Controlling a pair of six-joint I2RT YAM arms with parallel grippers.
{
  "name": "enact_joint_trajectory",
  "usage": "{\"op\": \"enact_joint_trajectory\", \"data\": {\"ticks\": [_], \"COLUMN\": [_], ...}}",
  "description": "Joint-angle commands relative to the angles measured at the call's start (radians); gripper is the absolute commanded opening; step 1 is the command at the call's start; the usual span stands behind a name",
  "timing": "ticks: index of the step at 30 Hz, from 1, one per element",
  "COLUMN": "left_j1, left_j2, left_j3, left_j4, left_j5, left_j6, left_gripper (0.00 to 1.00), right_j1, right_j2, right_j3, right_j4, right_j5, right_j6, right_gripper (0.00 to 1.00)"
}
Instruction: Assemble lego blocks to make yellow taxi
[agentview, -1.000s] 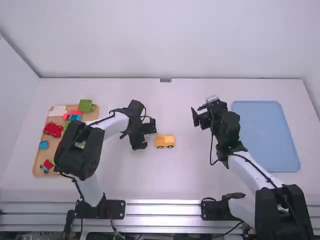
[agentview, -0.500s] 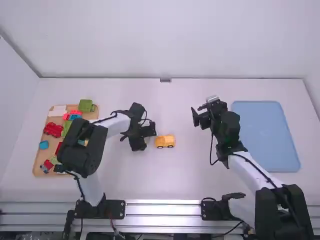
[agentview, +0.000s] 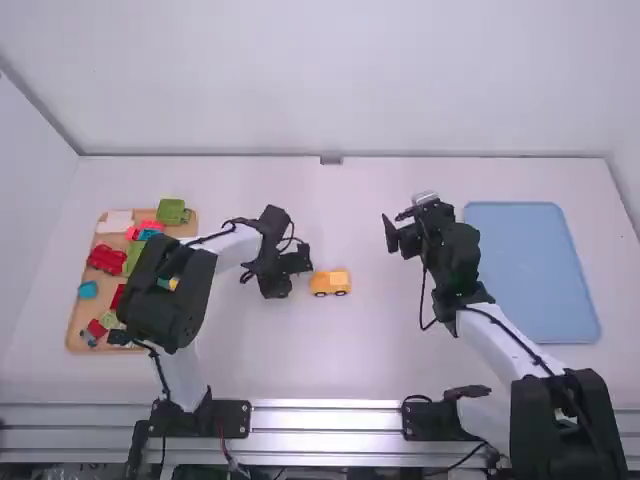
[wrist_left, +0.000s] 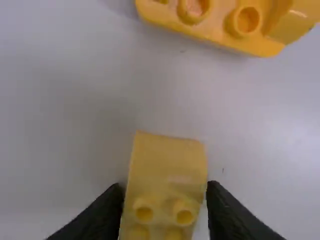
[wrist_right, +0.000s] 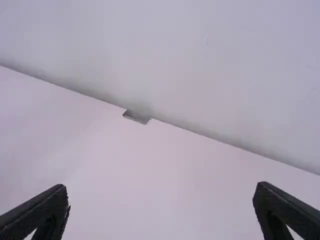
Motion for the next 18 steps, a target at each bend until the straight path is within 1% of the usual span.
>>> {"op": "enact_joint_trajectory", "data": {"ticks": [1,5,7,8,9,11,13,14,16,18], "left_j1": [-0.007,-0.007,-0.007,-0.007,-0.007,-0.007,-0.007,-0.007,-0.006,-0.007], "left_j2": [0.019,0.019,0.018,0.018,0.018,0.018,0.018,0.018,0.018,0.018], "left_j3": [0.014,0.015,0.015,0.015,0.015,0.015,0.015,0.015,0.015,0.014], "left_j4": [-0.008,-0.004,-0.005,-0.006,-0.006,-0.002,0.005,0.010,0.012,0.011], "left_j5": [0.024,0.013,0.014,0.013,0.013,0.014,0.013,0.013,0.013,0.014], "left_j6": [-0.018,-0.093,-0.148,-0.185,-0.197,-0.307,-0.399,-0.445,-0.564,-0.649], "left_gripper": [0.38,0.37,0.39,0.41,0.40,0.37,0.29,0.28,0.18,0.12], "right_j1": [0.001,0.001,0.001,0.001,0.001,0.001,0.001,0.001,0.001,0.001], "right_j2": [-0.018,-0.018,-0.018,-0.018,-0.018,-0.018,-0.018,-0.018,-0.018,-0.018], "right_j3": [-0.008,-0.008,-0.008,-0.008,-0.008,-0.008,-0.008,-0.008,-0.008,-0.008], "right_j4": [0.004,0.004,0.005,0.007,0.007,0.012,0.016,0.021,0.031,0.038], "right_j5": [-0.003,-0.002,-0.002,-0.003,-0.002,-0.002,-0.002,-0.002,-0.002,-0.002], "right_j6": [0.003,0.001,0.001,0.000,0.000,0.000,0.000,0.000,0.000,0.000], "right_gripper": [0.98,0.98,0.98,0.98,0.98,0.98,0.98,0.98,0.98,0.98]}}
